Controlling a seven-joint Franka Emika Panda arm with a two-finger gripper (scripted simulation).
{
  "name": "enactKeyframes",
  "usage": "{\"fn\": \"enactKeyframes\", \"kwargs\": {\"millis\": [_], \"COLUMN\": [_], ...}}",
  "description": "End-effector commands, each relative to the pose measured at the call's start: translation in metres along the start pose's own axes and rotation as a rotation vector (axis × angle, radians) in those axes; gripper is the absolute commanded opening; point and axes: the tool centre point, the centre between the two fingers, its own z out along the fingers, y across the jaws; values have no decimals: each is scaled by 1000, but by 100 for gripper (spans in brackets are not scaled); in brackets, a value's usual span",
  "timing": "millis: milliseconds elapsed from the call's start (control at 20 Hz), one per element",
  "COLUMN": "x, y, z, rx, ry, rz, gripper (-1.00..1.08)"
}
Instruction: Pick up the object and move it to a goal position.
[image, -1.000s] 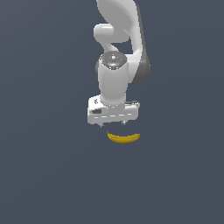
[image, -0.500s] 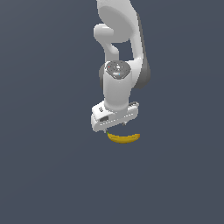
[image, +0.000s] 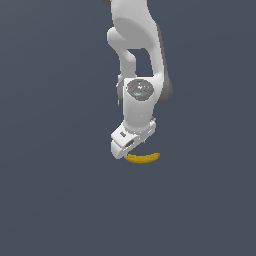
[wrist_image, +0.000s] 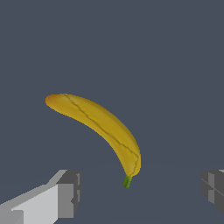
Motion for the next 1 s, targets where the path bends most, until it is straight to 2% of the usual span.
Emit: {"fn": "enactKeyframes", "kwargs": {"millis": [0, 650, 950], "x": [2, 10, 13], "y": [-3, -22, -29], "z": [7, 39, 49], "rx": [2, 19, 25], "ry": [-3, -6, -2], "rz": [-80, -481, -623], "gripper": [100, 100, 100]}}
